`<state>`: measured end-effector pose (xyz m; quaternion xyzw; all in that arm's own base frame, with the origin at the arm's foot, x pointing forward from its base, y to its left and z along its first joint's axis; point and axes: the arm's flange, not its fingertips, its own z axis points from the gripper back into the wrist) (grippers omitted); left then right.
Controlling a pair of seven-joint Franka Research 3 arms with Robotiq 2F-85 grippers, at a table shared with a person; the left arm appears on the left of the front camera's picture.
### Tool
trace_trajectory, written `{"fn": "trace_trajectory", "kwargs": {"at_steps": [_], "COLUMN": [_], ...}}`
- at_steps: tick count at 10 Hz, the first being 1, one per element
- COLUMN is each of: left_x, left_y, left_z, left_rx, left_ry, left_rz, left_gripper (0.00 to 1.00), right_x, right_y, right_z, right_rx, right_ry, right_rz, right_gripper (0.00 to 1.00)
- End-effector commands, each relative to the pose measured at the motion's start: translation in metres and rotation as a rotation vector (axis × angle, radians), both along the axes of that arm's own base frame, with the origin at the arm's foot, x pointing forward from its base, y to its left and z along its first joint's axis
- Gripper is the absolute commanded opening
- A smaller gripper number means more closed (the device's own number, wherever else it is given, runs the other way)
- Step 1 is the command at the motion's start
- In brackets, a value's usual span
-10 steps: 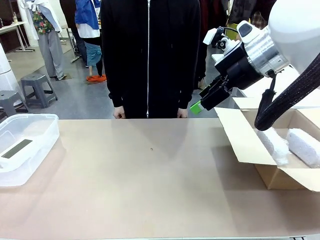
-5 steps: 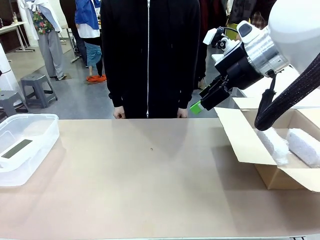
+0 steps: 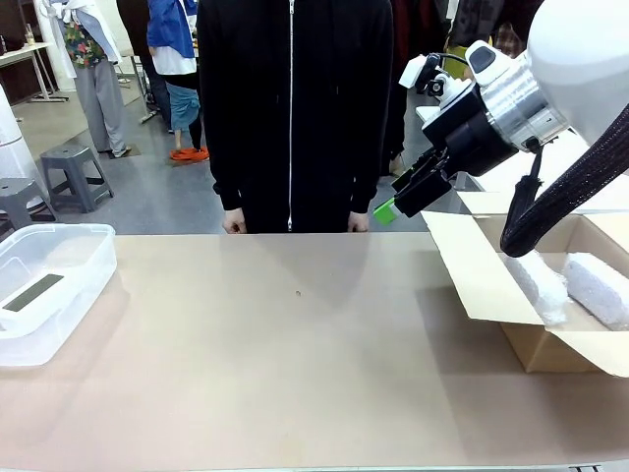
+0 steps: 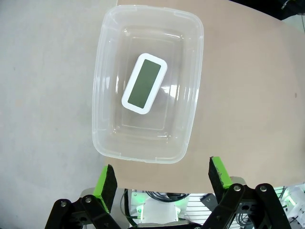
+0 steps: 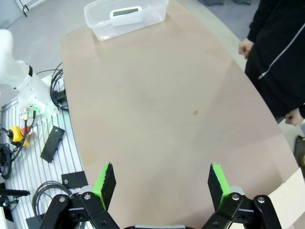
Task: Separate and place wrapped and unwrapped clocks.
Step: If the picked Digital clock is wrapped, place it in the Package Box ; if not, place it in the Organizing box.
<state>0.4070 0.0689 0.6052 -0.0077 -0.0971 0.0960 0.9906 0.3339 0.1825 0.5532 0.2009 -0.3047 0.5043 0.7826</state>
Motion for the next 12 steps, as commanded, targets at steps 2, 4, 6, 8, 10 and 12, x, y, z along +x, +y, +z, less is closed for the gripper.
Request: {"fn": "trace_trajectory", "kwargs": {"at_steps": [2, 4, 6, 8, 10, 12], "left_x": [-0.0013, -0.0013, -0.0013, -0.0013, -0.0013, -0.0013], "left_y": [0.0013, 0.0013, 0.0013, 0.0013, 0.0013, 0.0013], "left_z": [0.0013, 0.0013, 0.0013, 0.0013, 0.0013, 0.0013], "left_rx": [-0.001, -0.001, -0.001, -0.001, -0.001, -0.001], "left_ry": [-0.009, -0.009, -0.009, -0.009, -0.009, -0.009], "left_rz": [0.002, 0.002, 0.002, 0.002, 0.002, 0.002], "left_gripper": [1.0, 1.0, 1.0, 1.0, 1.0, 1.0], "right_x": [0.0002, 0.0002, 0.0002, 0.0002, 0.0002, 0.0002], "right_y": [-0.0006, -0.0006, -0.0006, -0.0006, -0.0006, -0.0006], "right_z": [-0.0027, -0.0027, -0.0027, -0.0027, -0.0027, -0.0027], "right_rx": [0.002, 0.002, 0.002, 0.002, 0.002, 0.002], "right_ry": [0.003, 0.003, 0.003, 0.003, 0.003, 0.003], "right_rz": [0.012, 0.012, 0.012, 0.012, 0.012, 0.012], "right_gripper": [1.0, 1.0, 1.0, 1.0, 1.0, 1.0]}}
